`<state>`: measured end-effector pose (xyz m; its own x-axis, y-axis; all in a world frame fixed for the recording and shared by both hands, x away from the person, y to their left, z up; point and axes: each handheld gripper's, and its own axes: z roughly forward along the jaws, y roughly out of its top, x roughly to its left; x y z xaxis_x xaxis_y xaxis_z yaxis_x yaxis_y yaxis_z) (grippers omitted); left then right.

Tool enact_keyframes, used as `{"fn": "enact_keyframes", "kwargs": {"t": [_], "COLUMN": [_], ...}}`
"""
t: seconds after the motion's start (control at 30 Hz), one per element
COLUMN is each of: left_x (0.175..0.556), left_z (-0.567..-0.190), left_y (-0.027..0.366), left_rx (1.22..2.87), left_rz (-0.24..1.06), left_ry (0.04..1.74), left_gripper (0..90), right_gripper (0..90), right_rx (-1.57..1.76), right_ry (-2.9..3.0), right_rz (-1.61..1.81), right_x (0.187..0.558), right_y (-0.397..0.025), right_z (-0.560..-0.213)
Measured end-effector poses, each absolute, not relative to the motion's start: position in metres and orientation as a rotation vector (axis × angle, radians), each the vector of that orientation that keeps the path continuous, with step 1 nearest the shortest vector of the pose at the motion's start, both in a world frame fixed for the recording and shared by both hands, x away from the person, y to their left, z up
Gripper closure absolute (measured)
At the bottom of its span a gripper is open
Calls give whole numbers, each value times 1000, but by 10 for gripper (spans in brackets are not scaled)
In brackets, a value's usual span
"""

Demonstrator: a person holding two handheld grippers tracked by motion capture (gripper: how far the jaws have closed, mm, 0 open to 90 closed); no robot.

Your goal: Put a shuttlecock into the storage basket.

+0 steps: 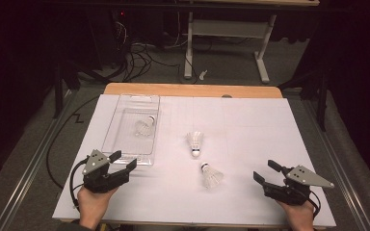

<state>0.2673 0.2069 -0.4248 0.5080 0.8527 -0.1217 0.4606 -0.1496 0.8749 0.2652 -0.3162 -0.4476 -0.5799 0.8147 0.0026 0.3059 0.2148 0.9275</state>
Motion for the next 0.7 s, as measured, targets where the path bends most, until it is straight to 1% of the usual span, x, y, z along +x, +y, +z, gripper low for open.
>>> {"fn": "enact_keyframes", "kwargs": {"t": [0.7], "left_x": [274], "left_z": [-425], "left_y": [190], "left_rx": [1809], "left_rz": [479], "left_ry": [1058], "left_gripper": [361], "right_gripper": [298], "right_rx": [1025], "right_ry": [1996], "right_rz": [1357], "right_x": [265], "right_y": [-317], "right_z": [-448]}}
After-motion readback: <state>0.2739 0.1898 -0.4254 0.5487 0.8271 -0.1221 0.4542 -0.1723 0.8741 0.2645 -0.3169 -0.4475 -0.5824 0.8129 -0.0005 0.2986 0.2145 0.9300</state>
